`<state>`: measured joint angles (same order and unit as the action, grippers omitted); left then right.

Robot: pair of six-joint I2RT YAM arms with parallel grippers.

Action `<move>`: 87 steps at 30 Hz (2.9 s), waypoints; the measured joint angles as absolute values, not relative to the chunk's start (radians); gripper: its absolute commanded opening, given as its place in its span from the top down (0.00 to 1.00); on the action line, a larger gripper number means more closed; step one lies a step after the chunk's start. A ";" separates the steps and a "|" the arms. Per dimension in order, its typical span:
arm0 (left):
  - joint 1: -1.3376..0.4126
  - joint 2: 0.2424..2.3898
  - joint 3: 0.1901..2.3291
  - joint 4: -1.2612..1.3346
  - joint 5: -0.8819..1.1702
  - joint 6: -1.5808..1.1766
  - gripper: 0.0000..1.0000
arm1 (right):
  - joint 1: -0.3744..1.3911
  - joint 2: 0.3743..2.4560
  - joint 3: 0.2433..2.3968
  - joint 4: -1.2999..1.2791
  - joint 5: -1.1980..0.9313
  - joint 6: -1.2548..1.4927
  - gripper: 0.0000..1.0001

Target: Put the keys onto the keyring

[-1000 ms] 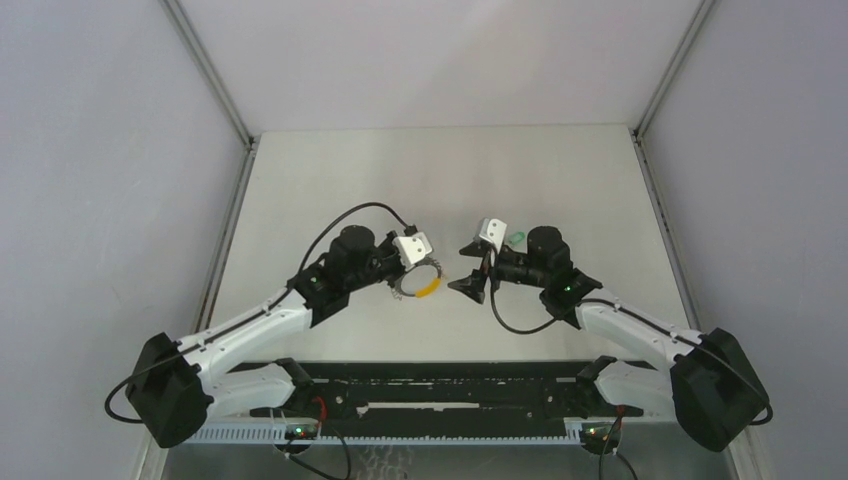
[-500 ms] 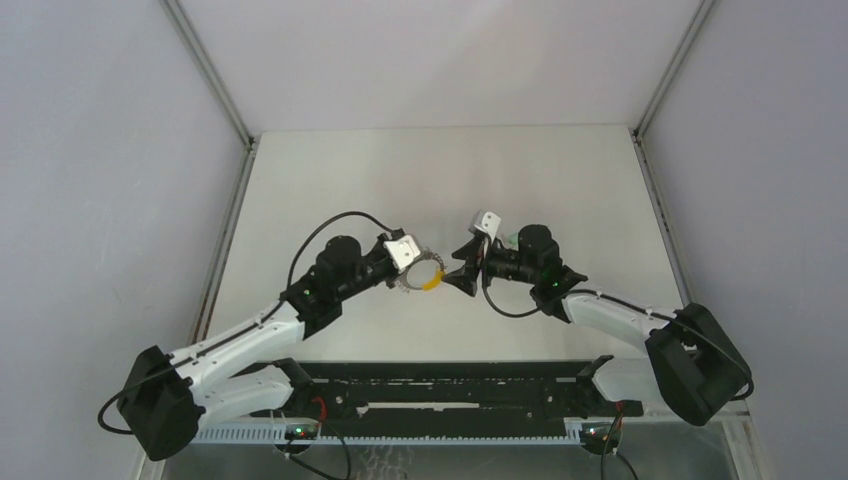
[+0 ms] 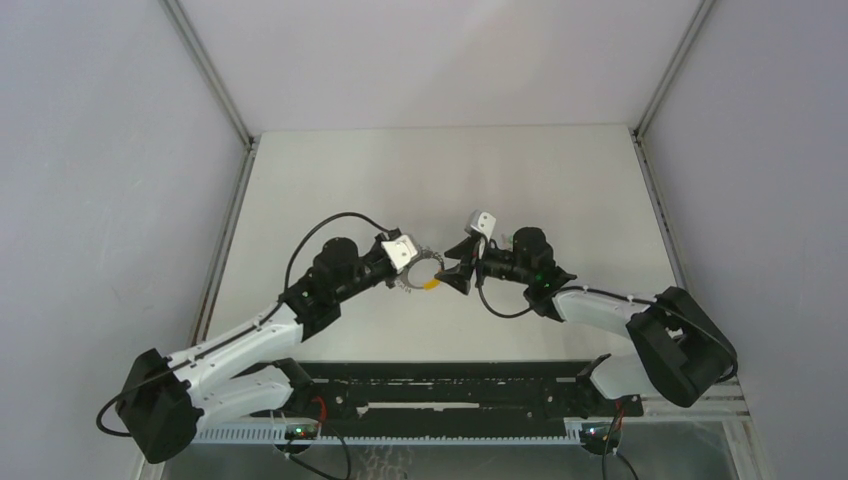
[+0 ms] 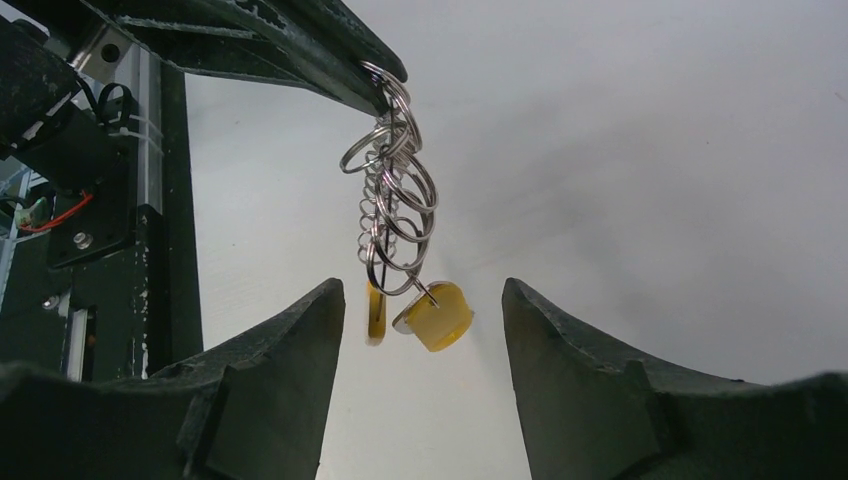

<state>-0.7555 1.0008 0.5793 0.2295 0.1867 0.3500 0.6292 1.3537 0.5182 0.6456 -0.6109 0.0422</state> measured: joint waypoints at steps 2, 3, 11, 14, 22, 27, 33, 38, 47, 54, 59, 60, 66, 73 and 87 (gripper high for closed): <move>-0.756 0.994 0.573 0.236 0.187 0.349 1.00 | 0.629 1.364 0.518 0.654 -0.612 0.042 0.44; -0.756 0.990 0.569 0.243 0.187 0.348 1.00 | 0.630 1.367 0.518 0.655 -0.612 0.042 0.45; -0.757 0.973 0.545 0.286 0.187 0.323 1.00 | 0.645 1.375 0.518 0.662 -0.630 0.039 0.64; -0.757 0.958 0.523 0.304 0.187 0.315 1.00 | 0.647 1.375 0.518 0.662 -0.633 0.033 0.79; -0.767 0.892 0.464 0.341 0.184 0.289 0.61 | 0.670 1.293 0.538 0.496 -0.603 -0.062 1.00; -0.767 0.812 0.430 0.393 0.160 0.246 0.40 | 0.719 1.154 0.607 0.223 -0.471 -0.220 1.00; -0.767 0.701 0.315 0.508 0.134 0.157 0.26 | 0.871 1.060 0.779 -0.101 -0.174 -0.435 1.00; -0.768 0.682 0.265 0.566 0.170 0.101 0.21 | 0.995 1.095 0.875 -0.317 0.079 -0.559 1.00; -0.764 0.658 0.222 0.620 0.092 -0.017 0.10 | 1.151 1.280 0.871 -0.347 0.616 -0.862 1.00; -0.649 0.652 0.213 0.619 0.060 -0.239 0.09 | 1.184 1.192 0.624 -0.050 0.760 -1.200 1.00; -0.619 0.675 0.224 0.593 0.080 -0.355 0.09 | 1.222 1.068 0.582 0.112 0.736 -1.357 1.00; -0.619 0.687 0.234 0.575 0.088 -0.373 0.09 | 1.236 1.061 0.567 0.167 0.733 -1.409 1.00; -0.619 0.718 0.308 0.485 0.146 -0.455 0.09 | 1.262 1.055 0.489 0.290 0.713 -1.615 1.00; -0.618 0.691 0.350 0.458 0.213 -0.503 0.09 | 1.269 0.847 0.474 0.326 0.603 -1.613 1.00; -0.673 0.691 0.373 0.455 0.347 -0.539 0.22 | 1.271 0.823 0.371 0.506 0.532 -1.601 1.00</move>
